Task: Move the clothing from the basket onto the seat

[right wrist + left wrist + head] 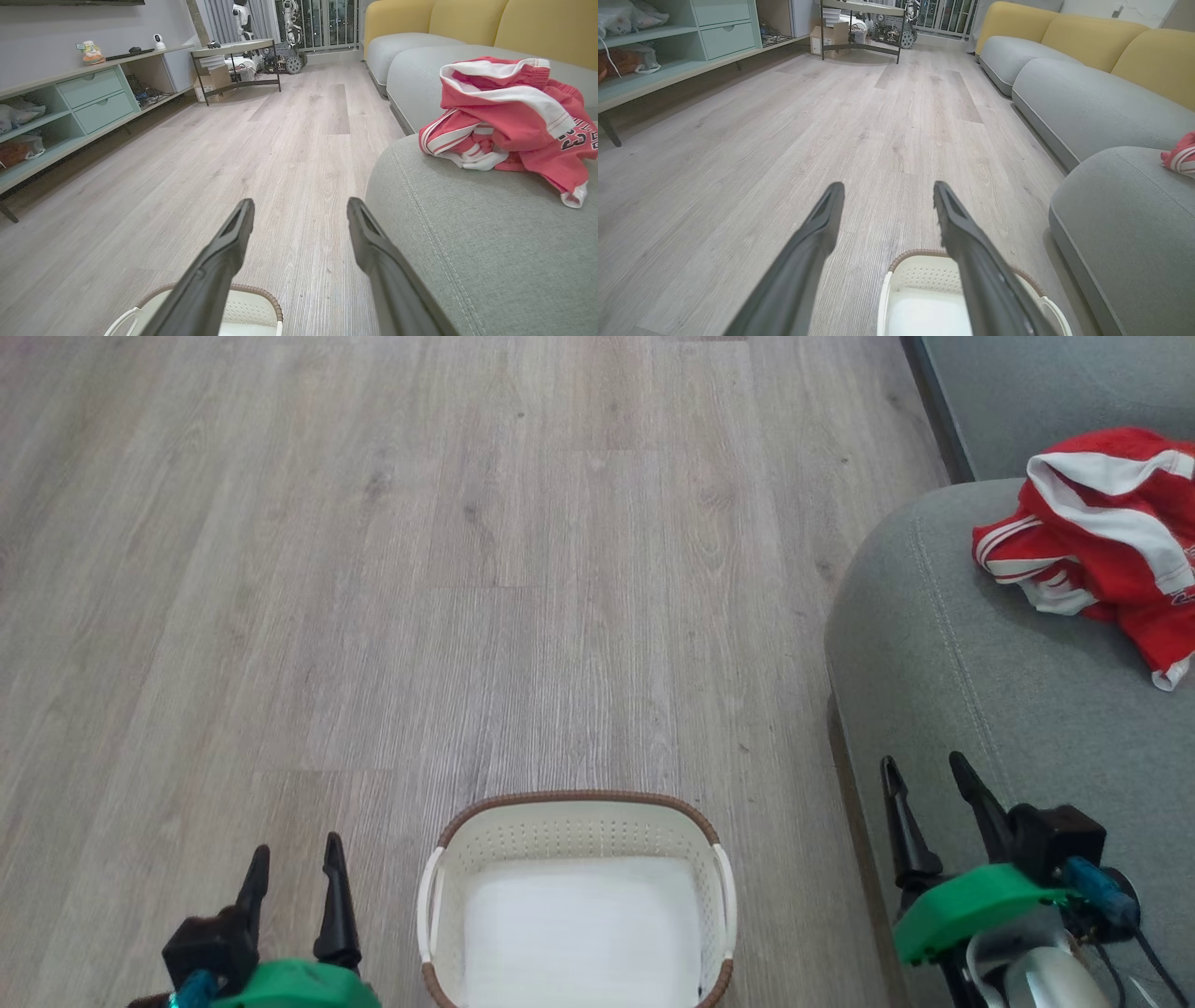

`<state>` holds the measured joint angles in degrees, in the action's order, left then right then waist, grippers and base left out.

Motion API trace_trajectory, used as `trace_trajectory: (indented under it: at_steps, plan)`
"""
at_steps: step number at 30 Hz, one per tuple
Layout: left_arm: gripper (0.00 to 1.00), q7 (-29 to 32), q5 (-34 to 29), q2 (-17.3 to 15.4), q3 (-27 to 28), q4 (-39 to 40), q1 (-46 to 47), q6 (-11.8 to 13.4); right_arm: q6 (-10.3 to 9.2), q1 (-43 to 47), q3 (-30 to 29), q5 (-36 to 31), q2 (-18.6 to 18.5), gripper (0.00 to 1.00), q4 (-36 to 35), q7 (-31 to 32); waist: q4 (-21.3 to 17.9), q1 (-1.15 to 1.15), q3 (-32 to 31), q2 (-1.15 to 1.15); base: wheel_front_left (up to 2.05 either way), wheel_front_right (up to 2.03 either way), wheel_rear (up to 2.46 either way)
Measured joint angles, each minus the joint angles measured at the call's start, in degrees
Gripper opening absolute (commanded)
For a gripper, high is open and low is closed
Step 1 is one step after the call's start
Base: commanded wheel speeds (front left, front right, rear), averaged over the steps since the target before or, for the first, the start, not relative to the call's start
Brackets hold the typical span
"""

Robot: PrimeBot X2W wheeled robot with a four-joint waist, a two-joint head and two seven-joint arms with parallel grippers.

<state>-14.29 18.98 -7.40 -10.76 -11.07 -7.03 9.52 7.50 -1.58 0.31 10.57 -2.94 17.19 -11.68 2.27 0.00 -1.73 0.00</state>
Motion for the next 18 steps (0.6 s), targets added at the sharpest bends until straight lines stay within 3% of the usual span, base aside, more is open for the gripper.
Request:
trace_trajectory:
  at_steps: [6, 7, 18]
  plan:
    - [1.00, 0.0, -0.3, 0.2, 0.1, 0.4, 0.0, -0.4, 0.01, 0.0, 0.0, 0.0, 0.0, 1.00, 0.5, -0.4, 0.1, 0.00, 0.0, 0.00, 0.00, 0.00, 0.00]
    - [0.00, 0.0, -0.3, 0.2, 0.1, 0.4, 0.0, -0.4, 0.01, 0.0, 0.0, 0.0, 0.0, 0.00, 0.5, -0.4, 0.1, 0.00, 0.0, 0.00, 0.00, 0.00, 0.00]
    - [0.00, 0.9, 2.1, 1.1, 0.0, -4.9, -2.6, -0.9, 0.01, 3.4, 0.1, 2.6, 0.0, 0.00, 6.2, 0.4, 0.1, 0.00, 0.1, 0.00, 0.00, 0.00, 0.00]
